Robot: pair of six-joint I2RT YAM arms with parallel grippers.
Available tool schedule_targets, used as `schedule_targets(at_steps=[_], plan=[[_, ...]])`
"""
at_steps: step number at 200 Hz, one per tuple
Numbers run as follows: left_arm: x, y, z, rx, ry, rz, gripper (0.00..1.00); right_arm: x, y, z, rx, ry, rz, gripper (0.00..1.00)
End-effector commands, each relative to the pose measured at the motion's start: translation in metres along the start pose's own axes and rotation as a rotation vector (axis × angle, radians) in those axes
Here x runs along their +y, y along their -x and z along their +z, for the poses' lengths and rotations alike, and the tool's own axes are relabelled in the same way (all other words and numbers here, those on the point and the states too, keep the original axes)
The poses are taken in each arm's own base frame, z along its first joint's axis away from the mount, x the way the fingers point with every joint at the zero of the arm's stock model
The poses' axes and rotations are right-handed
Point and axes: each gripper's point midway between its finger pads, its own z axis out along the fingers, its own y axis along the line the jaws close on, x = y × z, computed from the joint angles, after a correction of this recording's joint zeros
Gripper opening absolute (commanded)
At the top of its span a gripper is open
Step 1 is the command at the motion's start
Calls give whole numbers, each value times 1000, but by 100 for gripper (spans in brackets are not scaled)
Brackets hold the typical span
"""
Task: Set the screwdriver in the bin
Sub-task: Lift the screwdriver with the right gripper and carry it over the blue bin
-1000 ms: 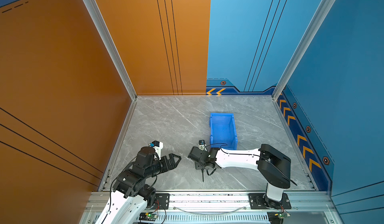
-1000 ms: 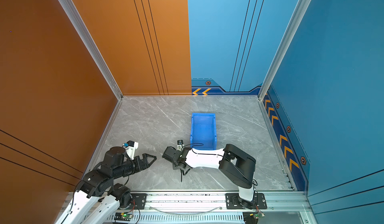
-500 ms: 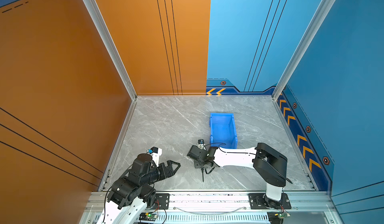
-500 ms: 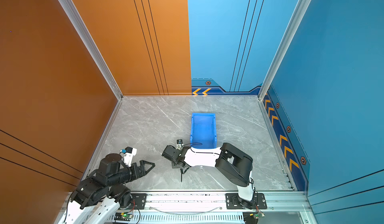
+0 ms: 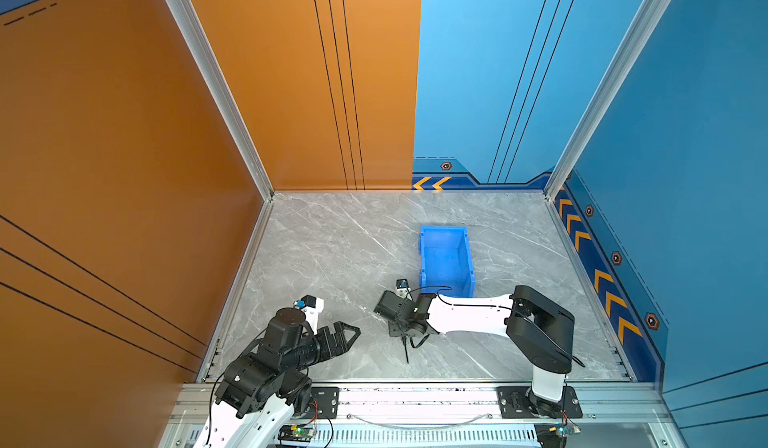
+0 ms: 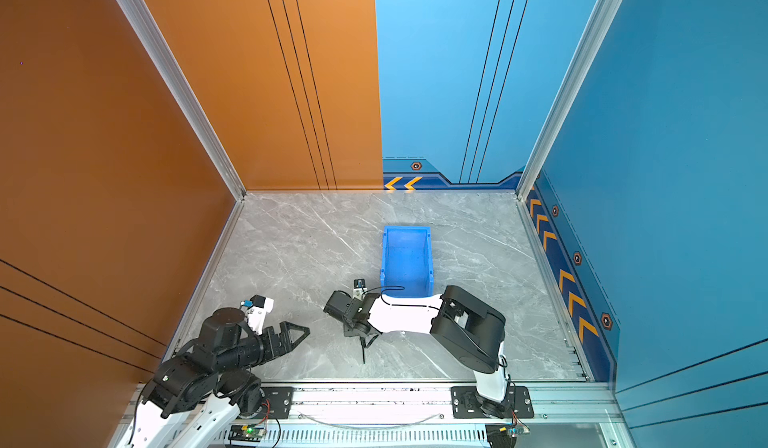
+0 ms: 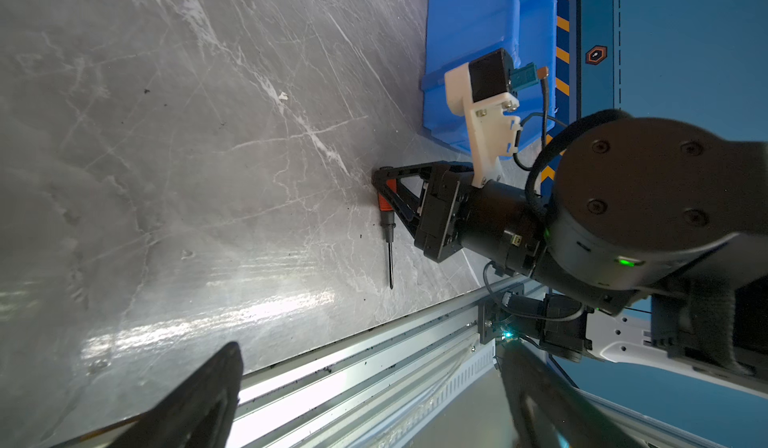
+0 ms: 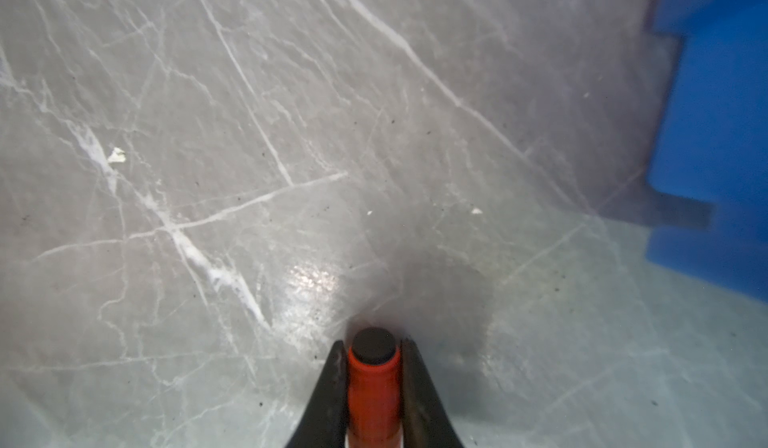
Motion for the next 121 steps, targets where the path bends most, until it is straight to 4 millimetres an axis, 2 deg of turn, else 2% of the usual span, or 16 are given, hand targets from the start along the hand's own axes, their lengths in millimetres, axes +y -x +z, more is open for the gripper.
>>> schedule_targets(at_steps=[1,25,43,96,121], plan=[[0,6,-5,-29,24,20,98,2,9,-17,-40,13,-28,1],[-8,13,-7,-55,-2,53,98,6,27,-44,-106,60,-20,0],[-19,19,-5,-70,-38,74,98,0,40,-66,-154,83,-3,0],[-44,38,4,-91,-102,146,98,-42,85,-127,-275,100,75,0],[-53,48,10,-113,-105,200,98,-71,110,-148,-302,88,111,0]])
